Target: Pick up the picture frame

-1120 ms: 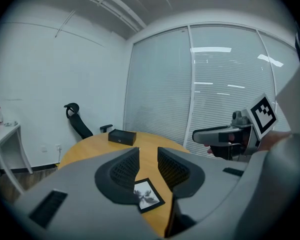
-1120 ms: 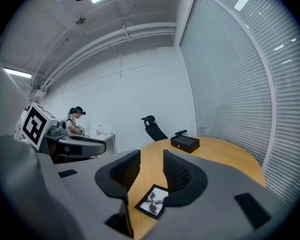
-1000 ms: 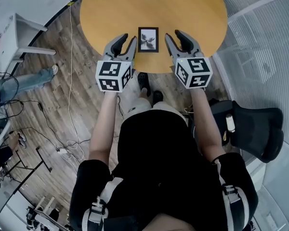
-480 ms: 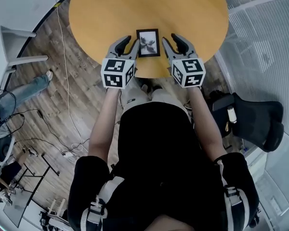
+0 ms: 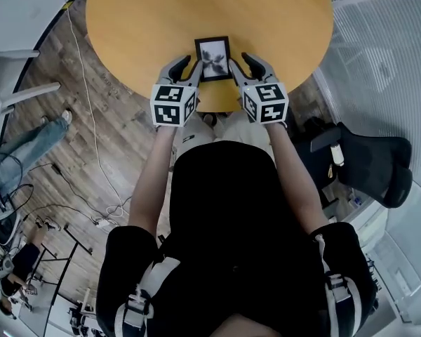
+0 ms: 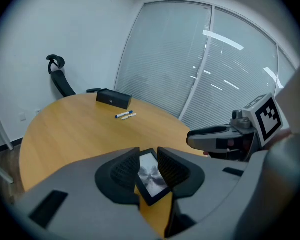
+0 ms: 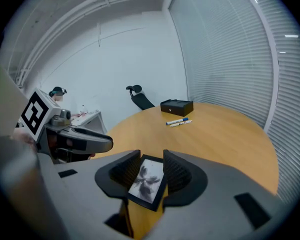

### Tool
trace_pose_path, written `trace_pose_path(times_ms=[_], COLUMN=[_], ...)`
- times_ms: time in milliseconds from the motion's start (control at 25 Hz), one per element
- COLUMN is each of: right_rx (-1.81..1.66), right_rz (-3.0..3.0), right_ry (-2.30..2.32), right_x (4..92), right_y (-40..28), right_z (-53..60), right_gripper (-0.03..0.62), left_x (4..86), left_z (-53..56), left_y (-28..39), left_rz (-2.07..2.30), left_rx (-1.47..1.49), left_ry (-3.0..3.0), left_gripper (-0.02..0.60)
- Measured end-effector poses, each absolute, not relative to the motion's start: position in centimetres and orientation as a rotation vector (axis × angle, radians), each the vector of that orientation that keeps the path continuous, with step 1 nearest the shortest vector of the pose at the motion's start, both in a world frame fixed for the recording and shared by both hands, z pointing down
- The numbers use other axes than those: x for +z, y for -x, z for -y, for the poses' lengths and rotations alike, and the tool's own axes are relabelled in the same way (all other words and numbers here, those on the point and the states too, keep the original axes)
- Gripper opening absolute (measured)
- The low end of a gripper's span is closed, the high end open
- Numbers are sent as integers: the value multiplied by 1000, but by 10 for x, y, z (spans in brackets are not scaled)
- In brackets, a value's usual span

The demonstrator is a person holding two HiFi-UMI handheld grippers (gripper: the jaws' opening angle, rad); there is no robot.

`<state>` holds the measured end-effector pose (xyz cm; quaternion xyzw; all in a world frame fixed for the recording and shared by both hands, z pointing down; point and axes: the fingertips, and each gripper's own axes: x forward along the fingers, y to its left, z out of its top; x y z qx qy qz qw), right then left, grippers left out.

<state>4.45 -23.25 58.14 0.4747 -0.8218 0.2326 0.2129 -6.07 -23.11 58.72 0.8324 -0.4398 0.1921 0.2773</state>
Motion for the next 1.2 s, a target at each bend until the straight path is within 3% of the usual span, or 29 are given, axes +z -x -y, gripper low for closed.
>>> trace_pose_path(times_ms=[1200], right_rx=[933], right_rz=[2084], right_ry=[-1216], right_x=[724], right_y=[-49], right_z=[236], right_gripper=[169], left_x=[732], left_z=[225], left_y=[43], left_rz=[1099], left_rx=[620], left_ry=[-1882], left_gripper=[130])
